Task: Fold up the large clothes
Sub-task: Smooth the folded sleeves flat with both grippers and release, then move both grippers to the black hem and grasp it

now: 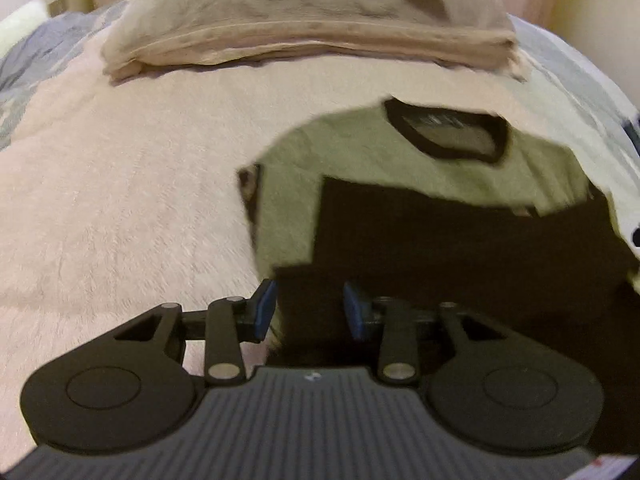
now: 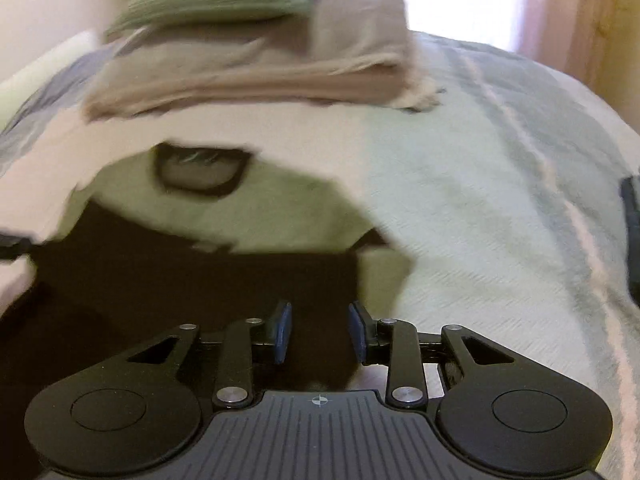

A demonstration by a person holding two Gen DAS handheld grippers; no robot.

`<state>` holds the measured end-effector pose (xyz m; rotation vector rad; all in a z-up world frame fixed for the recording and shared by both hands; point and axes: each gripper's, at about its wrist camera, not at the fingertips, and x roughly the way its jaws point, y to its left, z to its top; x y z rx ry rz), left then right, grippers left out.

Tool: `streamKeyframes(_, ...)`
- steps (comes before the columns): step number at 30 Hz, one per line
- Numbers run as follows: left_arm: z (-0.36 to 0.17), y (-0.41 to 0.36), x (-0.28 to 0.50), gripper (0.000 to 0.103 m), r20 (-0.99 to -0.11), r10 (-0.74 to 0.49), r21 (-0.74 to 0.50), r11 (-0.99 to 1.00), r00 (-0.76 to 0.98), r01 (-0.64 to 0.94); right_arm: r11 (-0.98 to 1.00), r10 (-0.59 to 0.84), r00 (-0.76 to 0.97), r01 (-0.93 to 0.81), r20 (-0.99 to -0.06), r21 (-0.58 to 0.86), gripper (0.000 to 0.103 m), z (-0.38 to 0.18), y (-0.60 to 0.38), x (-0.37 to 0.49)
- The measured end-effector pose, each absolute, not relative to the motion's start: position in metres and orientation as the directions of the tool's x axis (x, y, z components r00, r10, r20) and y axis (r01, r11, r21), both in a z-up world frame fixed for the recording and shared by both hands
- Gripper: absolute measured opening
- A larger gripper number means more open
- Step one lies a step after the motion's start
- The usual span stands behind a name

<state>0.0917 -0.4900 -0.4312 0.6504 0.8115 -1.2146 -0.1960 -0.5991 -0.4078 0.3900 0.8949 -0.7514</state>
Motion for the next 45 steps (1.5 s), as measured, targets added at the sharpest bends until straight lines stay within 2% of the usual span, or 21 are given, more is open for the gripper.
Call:
streamKeyframes(2,-0.446,-0.489,0.079,0.033,-0.858,-0.477,0.096,0.217,0.191,0.972,0.71,-0.417,0.331,0.7,-0.847,-0.076,0.029,-0.425,-0.587,-0.191)
streamKeyframes(4,-0.445,-0.482,0.075,0.031,-0.867,-0.449,0.109,0.254,0.217,0.961,0.726,-0.459,0.336,0.675,-0.823,-0.13,0.029,-0.415,-0.572,-0.192)
streamKeyframes(7,-0.422,-0.459,0.068,0.031,-0.853,-0.47,0.083,0.309,0.227,0.948,0.738,-0.448,0.386,0.669,-0.807,-0.089,0.032,-0.394,-0.551,-0.202)
streamKeyframes(10,-0.408,-0.434,0.051,0.032,-0.872,-0.43,0.087,0.33,0.231,0.94,0.739,-0.38,0.37,0.673,-0.848,-0.038,0.039,-0.39,-0.525,-0.21)
streamKeyframes(12,-0.4,-0.417,0.04,0.04,-0.898,-0.386,0.071,0.348,0.212,0.935,0.735,-0.336,0.347,0.678,-0.876,-0.014,0.039,-0.389,-0.505,-0.215)
streamKeyframes(17,-0.381,-0.376,0.013,0.045,-0.946,-0.267,0.074,0.378,0.186,0.923,0.684,-0.26,0.333,0.726,-0.906,0.07,0.042,-0.367,-0.465,-0.231)
streamKeyframes(18,-0.376,-0.368,0.009,0.048,-0.948,-0.261,0.072,0.38,0.181,0.922,0.678,-0.256,0.336,0.731,-0.906,0.079,0.044,-0.362,-0.458,-0.232)
streamKeyframes(21,-0.362,-0.346,0.001,0.058,-0.949,-0.266,0.054,0.395,0.17,0.917,0.667,-0.279,0.336,0.742,-0.899,0.071,0.048,-0.348,-0.438,-0.233)
streamKeyframes(30,-0.324,-0.265,0.001,0.058,-0.94,-0.3,0.044,0.363,0.161,0.931,0.613,-0.378,0.326,0.79,-0.867,0.03,0.05,-0.294,-0.351,-0.237)
streamKeyframes(36,-0.278,-0.219,-0.003,0.06,-0.921,-0.343,0.075,0.315,0.187,0.946,0.596,-0.385,0.349,0.801,-0.854,0.059,0.05,-0.252,-0.305,-0.239)
streamKeyframes(45,-0.233,-0.198,-0.017,0.061,-0.912,-0.378,0.057,0.265,0.158,0.962,0.597,-0.394,0.344,0.801,-0.852,0.047,0.05,-0.211,-0.277,-0.247)
